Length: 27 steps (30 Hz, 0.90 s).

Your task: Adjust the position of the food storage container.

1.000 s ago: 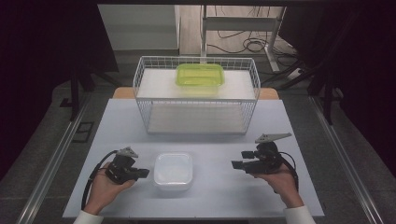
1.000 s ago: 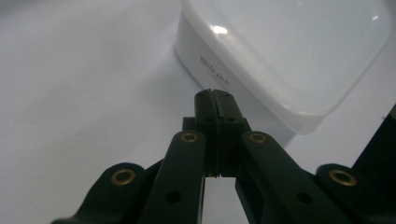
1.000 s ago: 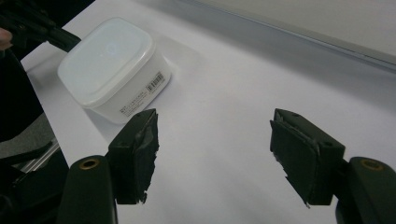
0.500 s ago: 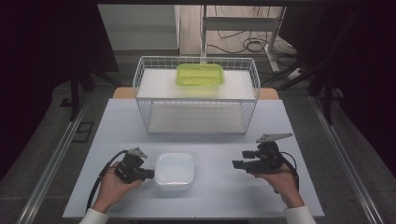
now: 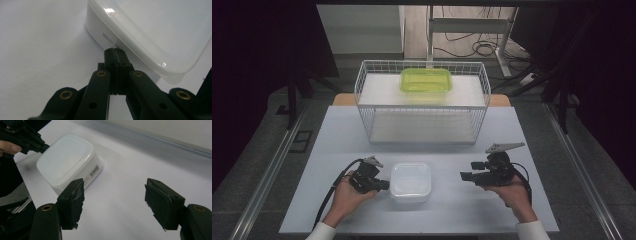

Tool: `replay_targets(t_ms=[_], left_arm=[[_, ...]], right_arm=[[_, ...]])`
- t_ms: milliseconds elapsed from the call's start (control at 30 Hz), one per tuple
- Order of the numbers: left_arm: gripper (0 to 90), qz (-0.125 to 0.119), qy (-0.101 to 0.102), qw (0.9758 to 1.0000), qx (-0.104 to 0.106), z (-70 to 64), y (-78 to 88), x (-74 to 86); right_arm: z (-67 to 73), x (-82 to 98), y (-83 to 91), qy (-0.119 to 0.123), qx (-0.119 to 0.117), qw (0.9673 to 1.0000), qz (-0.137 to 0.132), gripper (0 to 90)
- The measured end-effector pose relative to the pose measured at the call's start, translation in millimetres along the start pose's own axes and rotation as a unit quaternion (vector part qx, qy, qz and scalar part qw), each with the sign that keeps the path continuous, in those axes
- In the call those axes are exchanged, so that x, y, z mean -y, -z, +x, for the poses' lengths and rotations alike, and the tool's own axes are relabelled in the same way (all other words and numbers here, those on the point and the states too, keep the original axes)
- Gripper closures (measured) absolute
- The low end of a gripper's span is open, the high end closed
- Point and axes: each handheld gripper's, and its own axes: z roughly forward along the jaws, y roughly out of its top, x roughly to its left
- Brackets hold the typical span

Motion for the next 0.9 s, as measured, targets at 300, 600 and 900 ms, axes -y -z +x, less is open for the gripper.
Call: replay_targets(t_ms=[300,600,900], left_arm=[[90.0,0.002,-0.006,1.0000,0.003,-8.1,-16.0,-15.1],[90.0,0.000,-0.002,0.9999,-0.011,-9.3,-17.5,-17.6],[81.2,-0.061,0.024,0.9974,-0.032,-4.0,19.8,-6.2]], right_arm=[[0.9,0.3,-1.7,0.002,0.000,1.0000,0.003,31.6],[0.4,0.8,-2.1,0.001,0.000,1.0000,0.004,31.0],[0.5,2.0,-4.5,-0.018,0.018,0.9996,-0.007,24.4]])
